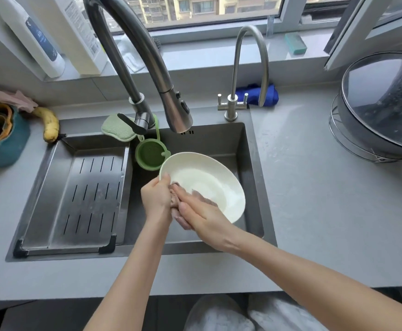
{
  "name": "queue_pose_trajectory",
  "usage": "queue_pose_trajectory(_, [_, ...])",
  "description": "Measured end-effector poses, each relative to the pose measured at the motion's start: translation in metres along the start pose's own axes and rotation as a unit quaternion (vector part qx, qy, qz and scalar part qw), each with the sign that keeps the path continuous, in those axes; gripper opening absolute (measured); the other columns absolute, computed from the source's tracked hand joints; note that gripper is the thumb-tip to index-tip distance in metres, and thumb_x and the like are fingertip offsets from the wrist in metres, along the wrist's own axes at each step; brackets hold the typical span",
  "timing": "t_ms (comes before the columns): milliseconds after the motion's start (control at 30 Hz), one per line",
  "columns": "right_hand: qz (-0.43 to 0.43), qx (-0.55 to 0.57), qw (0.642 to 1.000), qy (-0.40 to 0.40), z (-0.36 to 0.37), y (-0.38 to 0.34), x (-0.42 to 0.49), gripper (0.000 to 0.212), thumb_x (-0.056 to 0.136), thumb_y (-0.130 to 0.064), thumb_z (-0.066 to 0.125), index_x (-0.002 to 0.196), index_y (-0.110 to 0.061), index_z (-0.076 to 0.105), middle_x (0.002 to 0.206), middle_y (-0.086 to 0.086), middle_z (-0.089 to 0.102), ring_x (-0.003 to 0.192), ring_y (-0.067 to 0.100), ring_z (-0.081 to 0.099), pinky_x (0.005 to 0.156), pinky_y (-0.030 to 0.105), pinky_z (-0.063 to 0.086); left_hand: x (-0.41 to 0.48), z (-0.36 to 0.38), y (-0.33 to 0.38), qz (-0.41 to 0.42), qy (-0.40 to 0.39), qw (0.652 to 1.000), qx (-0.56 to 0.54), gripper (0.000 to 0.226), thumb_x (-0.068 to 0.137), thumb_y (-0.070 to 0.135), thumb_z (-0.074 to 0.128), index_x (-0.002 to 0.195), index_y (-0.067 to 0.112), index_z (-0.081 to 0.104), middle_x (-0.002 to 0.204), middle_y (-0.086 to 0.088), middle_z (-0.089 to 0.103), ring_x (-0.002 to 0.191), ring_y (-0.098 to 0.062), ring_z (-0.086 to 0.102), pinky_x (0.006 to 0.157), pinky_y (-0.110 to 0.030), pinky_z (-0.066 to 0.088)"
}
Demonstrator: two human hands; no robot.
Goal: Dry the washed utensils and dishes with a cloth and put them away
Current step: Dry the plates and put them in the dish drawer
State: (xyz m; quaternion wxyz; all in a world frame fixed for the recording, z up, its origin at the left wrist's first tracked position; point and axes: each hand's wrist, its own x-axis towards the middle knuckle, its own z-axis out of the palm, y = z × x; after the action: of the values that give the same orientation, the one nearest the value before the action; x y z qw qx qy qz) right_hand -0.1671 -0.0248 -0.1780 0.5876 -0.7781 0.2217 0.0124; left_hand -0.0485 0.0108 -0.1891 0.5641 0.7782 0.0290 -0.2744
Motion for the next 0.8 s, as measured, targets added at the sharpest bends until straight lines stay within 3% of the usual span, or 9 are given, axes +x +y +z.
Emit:
queue_pose_trajectory(67, [-0.058, -0.054, 0.997, -0.007, -0.007, 0.013, -0.011, 0.043, 0.104, -0.027, 0.028, 0.146, -0.032, 0.031, 0.153, -0.018, 0.025, 0.135, -0.018, 0.010, 0.113, 0.009, 0.001, 0.001, -0.005, 0.001, -0.017, -0.014, 0.999, -0.024, 0.030, 0.094, 0.012, 0.050, 0.065, 0.010, 0.059, 0.067, -0.009, 0.059, 0.065, -0.022, 0.056, 0.059, -0.028, 0.046])
queue_pose_trajectory(133, [-0.059, -0.194, 0.979, -0.035, -0.025, 0.048, -0.024, 0.044, 0.101, -0.041, 0.023, 0.142, -0.037, 0.037, 0.153, -0.022, 0.024, 0.142, -0.007, 0.009, 0.120, 0.028, 0.005, 0.003, -0.012, 0.004, 0.007, -0.038, 0.999, 0.010, 0.026, 0.094, 0.015, 0.052, 0.071, 0.013, 0.062, 0.069, -0.007, 0.060, 0.062, -0.020, 0.054, 0.053, -0.027, 0.041])
queue_pose_trajectory(233, [0.026, -0.345, 0.938, -0.018, -0.053, 0.088, -0.028, 0.073, 0.083, -0.059, 0.004, 0.141, -0.035, 0.041, 0.157, -0.016, 0.016, 0.148, 0.015, 0.003, 0.117, 0.048, 0.010, 0.007, -0.022, 0.008, 0.029, -0.110, 0.992, 0.049, 0.021, 0.093, 0.017, 0.054, 0.075, 0.013, 0.065, 0.070, -0.008, 0.061, 0.057, -0.022, 0.054, 0.044, -0.020, 0.041])
queue_pose_trajectory(333, [-0.007, -0.184, 0.975, 0.126, -0.074, 0.083, -0.010, 0.045, 0.097, -0.034, 0.042, 0.138, -0.018, 0.048, 0.155, -0.002, 0.022, 0.147, 0.025, 0.011, 0.119, 0.042, 0.011, 0.011, -0.028, 0.013, 0.011, -0.187, 0.981, 0.043, 0.013, 0.082, 0.019, 0.064, 0.074, 0.009, 0.068, 0.072, -0.012, 0.065, 0.069, -0.029, 0.059, 0.063, -0.032, 0.046])
queue_pose_trajectory(400, [-0.063, -0.134, 0.975, 0.166, -0.086, 0.064, 0.004, 0.060, 0.089, -0.006, 0.058, 0.144, -0.017, 0.036, 0.154, -0.008, 0.022, 0.147, 0.016, 0.012, 0.119, 0.033, 0.014, 0.013, -0.027, 0.021, 0.026, -0.258, 0.964, 0.064, 0.014, 0.070, 0.022, 0.064, 0.072, 0.011, 0.072, 0.072, -0.012, 0.068, 0.071, -0.029, 0.061, 0.069, -0.036, 0.043])
queue_pose_trajectory(500, [-0.117, -0.147, 0.976, 0.106, -0.109, 0.029, 0.024, 0.083, 0.078, 0.006, 0.065, 0.145, -0.026, 0.029, 0.144, -0.014, 0.038, 0.136, 0.009, 0.035, 0.111, 0.027, 0.032, 0.004, -0.017, 0.036, 0.072, -0.374, 0.918, 0.109, 0.016, 0.067, 0.015, 0.061, 0.073, 0.015, 0.076, 0.071, -0.008, 0.070, 0.062, -0.024, 0.064, 0.060, -0.028, 0.048])
queue_pose_trajectory(600, [-0.101, -0.193, 0.975, 0.051, -0.140, 0.000, 0.040, 0.067, 0.073, -0.004, 0.071, 0.132, -0.030, 0.053, 0.124, -0.009, 0.062, 0.113, 0.010, 0.058, 0.097, 0.033, 0.048, -0.004, -0.008, 0.047, 0.103, -0.399, 0.906, 0.103, 0.025, 0.060, 0.005, 0.055, 0.070, 0.017, 0.075, 0.063, -0.004, 0.068, 0.054, -0.017, 0.062, 0.050, -0.022, 0.047])
queue_pose_trajectory(733, [0.032, 0.036, 0.999, -0.023, -0.166, -0.010, 0.037, 0.050, 0.076, -0.003, 0.070, 0.116, -0.032, 0.065, 0.106, 0.002, 0.070, 0.090, 0.015, 0.063, 0.076, 0.036, 0.053, -0.015, 0.002, 0.055, 0.125, -0.371, 0.918, 0.061, 0.024, 0.054, 0.001, 0.050, 0.060, 0.014, 0.069, 0.054, -0.002, 0.059, 0.046, -0.016, 0.053, 0.045, -0.018, 0.040])
queue_pose_trajectory(800, [0.064, 0.109, 0.992, -0.017, -0.164, -0.001, 0.030, 0.045, 0.079, -0.001, 0.068, 0.117, -0.026, 0.064, 0.090, 0.002, 0.068, 0.080, 0.015, 0.061, 0.064, 0.026, 0.051, -0.022, 0.006, 0.055, 0.109, -0.360, 0.925, 0.053, 0.024, 0.052, 0.002, 0.048, 0.054, 0.015, 0.068, 0.050, 0.000, 0.056, 0.042, -0.015, 0.049, 0.042, -0.016, 0.037])
